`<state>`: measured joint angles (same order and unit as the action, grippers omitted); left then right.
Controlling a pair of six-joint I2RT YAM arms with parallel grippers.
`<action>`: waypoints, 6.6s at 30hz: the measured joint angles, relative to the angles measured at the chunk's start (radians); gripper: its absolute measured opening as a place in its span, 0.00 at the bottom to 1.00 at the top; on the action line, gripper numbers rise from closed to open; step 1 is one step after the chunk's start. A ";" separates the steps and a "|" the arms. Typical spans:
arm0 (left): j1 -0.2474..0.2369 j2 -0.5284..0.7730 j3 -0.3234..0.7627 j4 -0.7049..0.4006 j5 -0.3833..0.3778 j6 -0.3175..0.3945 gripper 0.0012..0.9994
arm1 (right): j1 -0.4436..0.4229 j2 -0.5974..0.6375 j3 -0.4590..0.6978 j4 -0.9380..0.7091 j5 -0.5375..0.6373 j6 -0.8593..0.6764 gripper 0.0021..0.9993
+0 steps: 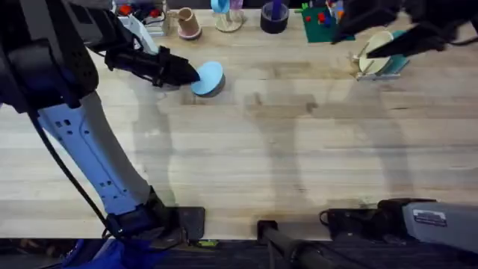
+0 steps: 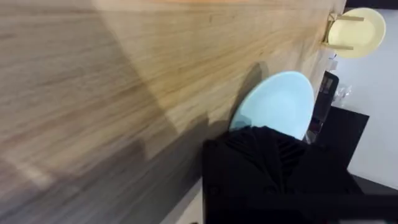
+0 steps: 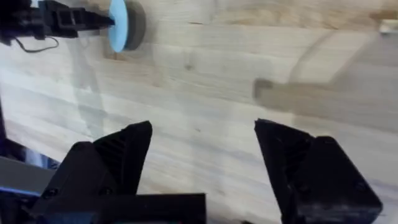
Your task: Pick up the plates from the table one by one and place each into a slot on the dish rack.
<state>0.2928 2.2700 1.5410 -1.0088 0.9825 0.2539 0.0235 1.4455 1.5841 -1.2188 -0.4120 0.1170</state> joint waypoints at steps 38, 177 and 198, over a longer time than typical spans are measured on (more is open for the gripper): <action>0.000 0.000 0.000 0.003 0.000 0.000 0.04 | 0.423 0.508 0.000 0.633 -0.030 0.434 0.99; -0.013 -1.117 0.112 -0.590 -0.534 0.090 0.04 | 0.277 -0.169 0.057 0.095 0.589 -0.066 0.03; -0.013 -1.145 0.112 -0.607 -0.576 0.079 0.99 | 0.266 -0.375 0.061 0.057 0.831 -0.117 0.03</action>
<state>0.2794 1.1248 1.6531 -1.6161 0.4061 0.3328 0.2893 1.0706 1.6447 -1.1622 0.4194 -0.0001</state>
